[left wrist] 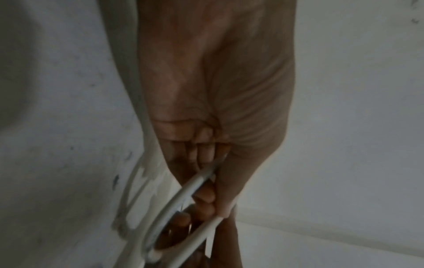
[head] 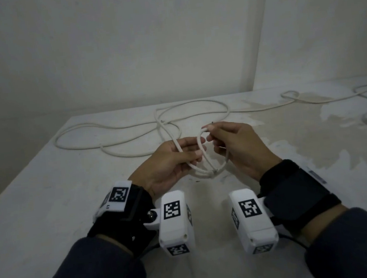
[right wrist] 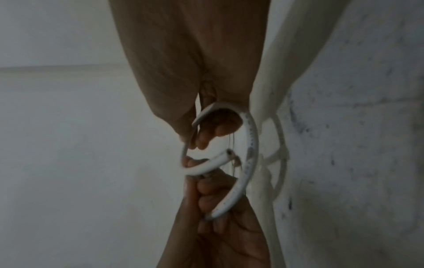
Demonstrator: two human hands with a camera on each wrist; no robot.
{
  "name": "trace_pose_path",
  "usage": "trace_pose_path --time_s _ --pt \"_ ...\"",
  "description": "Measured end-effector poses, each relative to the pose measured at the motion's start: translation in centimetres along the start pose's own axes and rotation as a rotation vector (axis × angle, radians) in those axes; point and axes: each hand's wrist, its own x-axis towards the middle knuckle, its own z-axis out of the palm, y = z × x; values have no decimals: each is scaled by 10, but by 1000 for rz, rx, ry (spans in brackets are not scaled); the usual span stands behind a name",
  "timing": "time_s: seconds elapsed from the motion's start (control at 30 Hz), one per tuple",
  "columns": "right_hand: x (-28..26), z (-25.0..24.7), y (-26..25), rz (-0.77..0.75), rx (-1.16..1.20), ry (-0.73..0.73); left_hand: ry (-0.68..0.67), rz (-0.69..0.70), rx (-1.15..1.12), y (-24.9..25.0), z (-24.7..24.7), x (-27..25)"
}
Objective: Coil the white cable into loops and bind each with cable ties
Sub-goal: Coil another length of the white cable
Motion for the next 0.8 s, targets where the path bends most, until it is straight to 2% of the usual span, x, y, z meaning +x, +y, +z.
trace_pose_path --time_s 0.1,0.2,0.4,0.5,0.6,0.73,0.8 --pt "-5 3 -4 146 156 -172 12 52 -60 -1 0 1" --pt "-5 0 -6 185 144 -295 66 78 -99 -1 -1 3" --pt "-3 -5 -7 122 187 -204 159 110 -255 1 -1 7" --pt "-2 -6 -7 137 206 -169 136 64 -285 3 0 5" --pt "-1 -6 -8 149 229 -164 192 25 -235 3 -1 5" --pt "1 -7 -9 166 474 -98 136 -10 -281 1 -1 6" --pt "0 -5 -8 180 601 -114 101 -23 -284 2 1 4"
